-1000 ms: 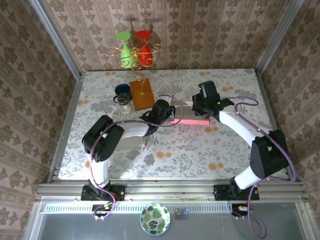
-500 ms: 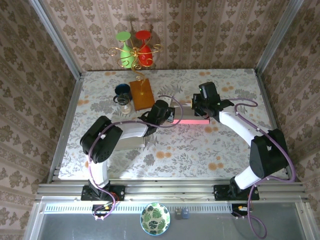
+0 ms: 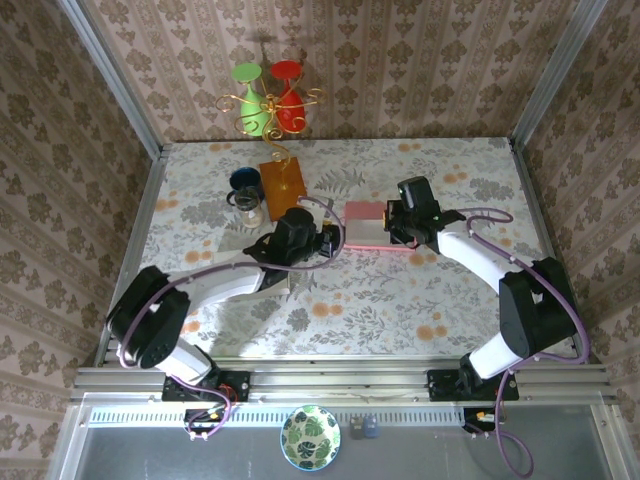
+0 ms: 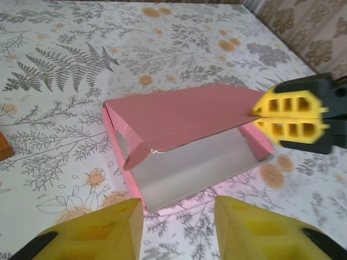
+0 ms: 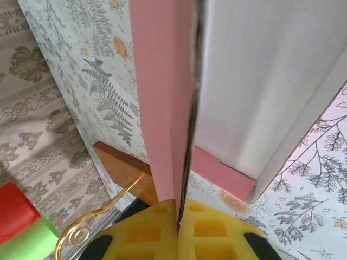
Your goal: Fold the paper box
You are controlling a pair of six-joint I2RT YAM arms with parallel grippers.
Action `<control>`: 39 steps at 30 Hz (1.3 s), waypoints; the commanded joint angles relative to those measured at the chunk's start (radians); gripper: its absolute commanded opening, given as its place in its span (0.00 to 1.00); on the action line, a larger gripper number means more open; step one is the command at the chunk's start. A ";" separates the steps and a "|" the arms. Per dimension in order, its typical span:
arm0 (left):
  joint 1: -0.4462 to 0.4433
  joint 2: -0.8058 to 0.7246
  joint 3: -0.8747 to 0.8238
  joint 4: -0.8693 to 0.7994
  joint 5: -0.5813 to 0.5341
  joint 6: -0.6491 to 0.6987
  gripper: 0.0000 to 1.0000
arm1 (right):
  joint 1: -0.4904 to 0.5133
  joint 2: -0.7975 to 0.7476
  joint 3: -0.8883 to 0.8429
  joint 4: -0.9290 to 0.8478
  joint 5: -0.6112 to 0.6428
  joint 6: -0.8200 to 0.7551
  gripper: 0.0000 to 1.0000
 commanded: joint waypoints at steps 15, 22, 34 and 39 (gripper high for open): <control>0.163 0.079 0.196 -0.238 0.249 -0.288 0.42 | -0.027 -0.013 -0.134 0.144 -0.072 -0.111 0.00; 0.178 0.259 0.316 -0.221 0.393 -0.438 0.43 | -0.030 -0.011 -0.138 0.132 -0.082 -0.125 0.00; 0.184 0.405 0.435 -0.319 0.490 -0.481 0.44 | -0.034 -0.009 -0.143 0.132 -0.089 -0.128 0.00; 0.188 0.431 0.435 -0.296 0.494 -0.481 0.41 | -0.034 -0.005 -0.143 0.134 -0.096 -0.126 0.00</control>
